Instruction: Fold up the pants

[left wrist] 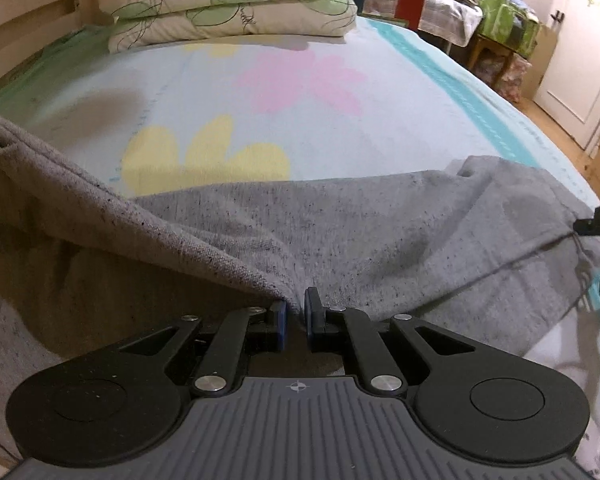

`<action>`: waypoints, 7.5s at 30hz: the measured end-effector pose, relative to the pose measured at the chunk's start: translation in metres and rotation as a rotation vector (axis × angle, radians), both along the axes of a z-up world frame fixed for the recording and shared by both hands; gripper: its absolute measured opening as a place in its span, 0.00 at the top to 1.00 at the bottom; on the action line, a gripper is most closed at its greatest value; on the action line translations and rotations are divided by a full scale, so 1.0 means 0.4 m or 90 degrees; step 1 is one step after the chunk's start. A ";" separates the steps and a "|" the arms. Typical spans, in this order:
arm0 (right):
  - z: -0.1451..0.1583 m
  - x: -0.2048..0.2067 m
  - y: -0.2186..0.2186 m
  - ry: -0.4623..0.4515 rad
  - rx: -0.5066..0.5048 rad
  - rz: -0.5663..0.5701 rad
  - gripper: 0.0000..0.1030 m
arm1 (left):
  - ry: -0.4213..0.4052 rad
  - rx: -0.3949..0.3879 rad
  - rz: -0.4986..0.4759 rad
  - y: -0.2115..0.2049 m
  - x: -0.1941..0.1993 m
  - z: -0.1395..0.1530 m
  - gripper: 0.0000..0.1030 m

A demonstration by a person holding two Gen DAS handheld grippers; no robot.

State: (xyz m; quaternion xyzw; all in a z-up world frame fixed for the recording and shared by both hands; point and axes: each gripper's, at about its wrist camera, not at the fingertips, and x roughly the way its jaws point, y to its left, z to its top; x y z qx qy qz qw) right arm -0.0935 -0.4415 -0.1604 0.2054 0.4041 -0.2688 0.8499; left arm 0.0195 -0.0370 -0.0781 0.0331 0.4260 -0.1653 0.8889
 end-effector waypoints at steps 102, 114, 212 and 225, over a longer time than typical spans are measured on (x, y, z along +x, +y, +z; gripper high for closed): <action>0.180 -0.077 0.002 -0.134 -0.111 -0.055 0.92 | -0.204 0.162 -0.346 0.016 -0.136 0.116 0.93; 0.027 -0.094 -0.020 0.014 -0.070 -0.074 0.92 | -0.029 0.158 -0.401 -0.039 -0.163 -0.074 0.93; -0.001 0.001 0.983 -0.056 -0.218 1.069 0.93 | 0.123 -0.212 0.450 0.636 -0.088 0.096 0.19; 0.006 0.012 0.977 -0.050 -0.201 1.065 0.93 | 0.082 -0.272 0.542 0.676 -0.072 0.038 0.10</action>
